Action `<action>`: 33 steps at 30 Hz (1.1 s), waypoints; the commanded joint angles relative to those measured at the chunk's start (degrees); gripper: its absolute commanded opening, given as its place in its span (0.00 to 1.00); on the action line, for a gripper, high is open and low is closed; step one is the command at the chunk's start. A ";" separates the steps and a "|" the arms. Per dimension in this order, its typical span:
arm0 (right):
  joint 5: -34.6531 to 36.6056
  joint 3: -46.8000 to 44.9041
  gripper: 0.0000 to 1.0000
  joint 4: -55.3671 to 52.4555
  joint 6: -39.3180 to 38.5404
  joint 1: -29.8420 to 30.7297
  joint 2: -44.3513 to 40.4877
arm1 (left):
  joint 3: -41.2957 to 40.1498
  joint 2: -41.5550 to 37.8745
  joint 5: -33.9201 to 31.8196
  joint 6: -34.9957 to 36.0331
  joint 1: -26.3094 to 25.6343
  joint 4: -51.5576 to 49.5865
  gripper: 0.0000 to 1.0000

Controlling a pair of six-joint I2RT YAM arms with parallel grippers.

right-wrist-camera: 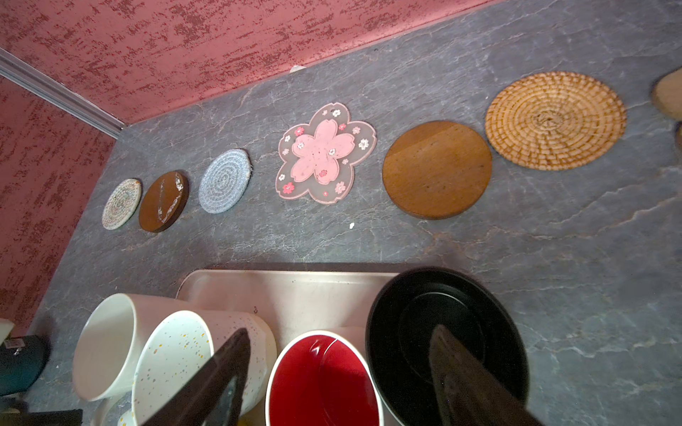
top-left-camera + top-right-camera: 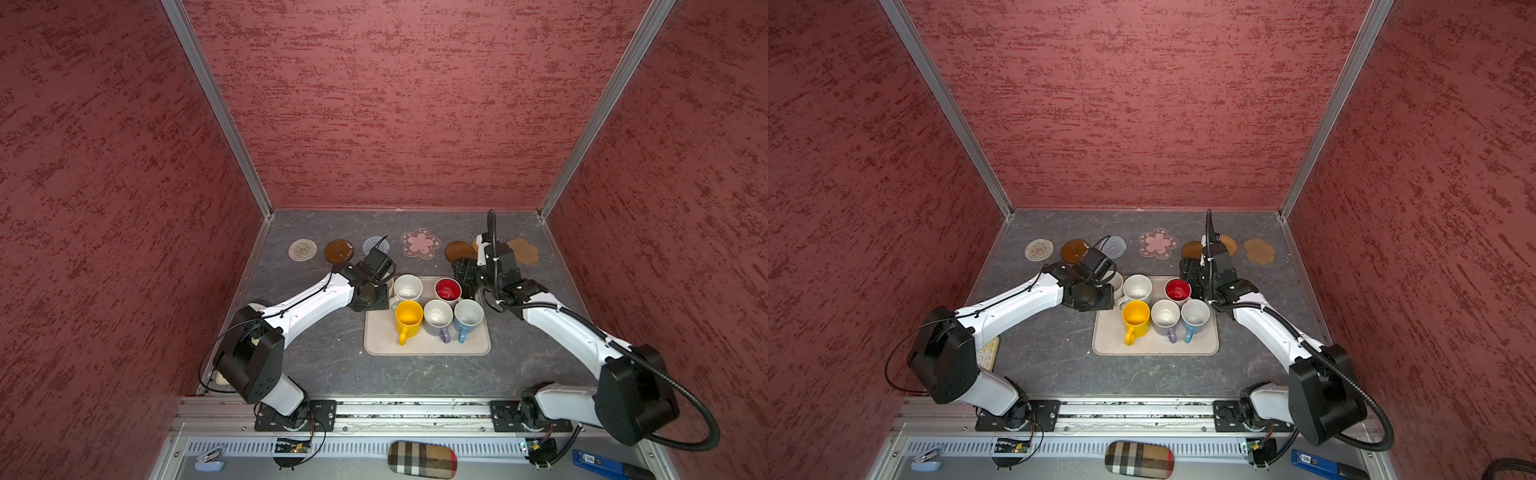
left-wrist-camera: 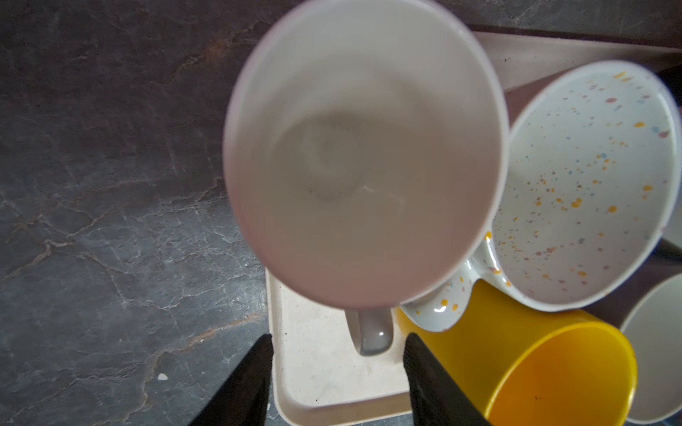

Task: Place cups on coasters
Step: Pick up the cup from the tray.

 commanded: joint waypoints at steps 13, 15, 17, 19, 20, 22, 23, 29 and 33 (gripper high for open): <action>0.25 -0.68 0.77 1.95 0.20 0.56 -0.78 | 2.14 1.69 -6.13 3.51 1.28 -3.22 0.41; 0.16 -0.41 0.77 1.92 0.11 0.52 -0.52 | 2.22 1.79 -6.04 3.79 1.35 -3.17 0.37; 0.16 -0.22 0.77 1.84 -0.06 0.51 -0.30 | 2.56 2.21 -5.85 4.00 1.27 -3.14 0.36; 0.14 0.06 0.77 1.82 -0.09 0.53 -0.15 | 2.84 2.86 -5.82 4.25 1.31 -3.18 0.36; 0.07 0.05 0.77 1.80 -0.16 0.52 -0.11 | 2.91 3.22 -5.82 4.32 1.30 -3.14 0.35; 0.16 0.14 0.77 1.82 -0.13 0.53 -0.08 | 2.85 3.80 -5.61 4.52 1.35 -2.94 0.35; 0.16 0.14 0.77 1.78 -0.29 0.55 -0.06 | 2.84 4.12 -5.46 4.54 1.48 -2.71 0.34; -0.01 0.32 0.77 1.79 -0.43 0.51 0.27 | 3.38 6.03 -3.65 5.47 1.70 -1.99 0.30; -0.10 0.32 0.77 1.75 -0.68 0.51 0.62 | 3.24 6.28 -2.82 5.65 2.01 -1.10 0.26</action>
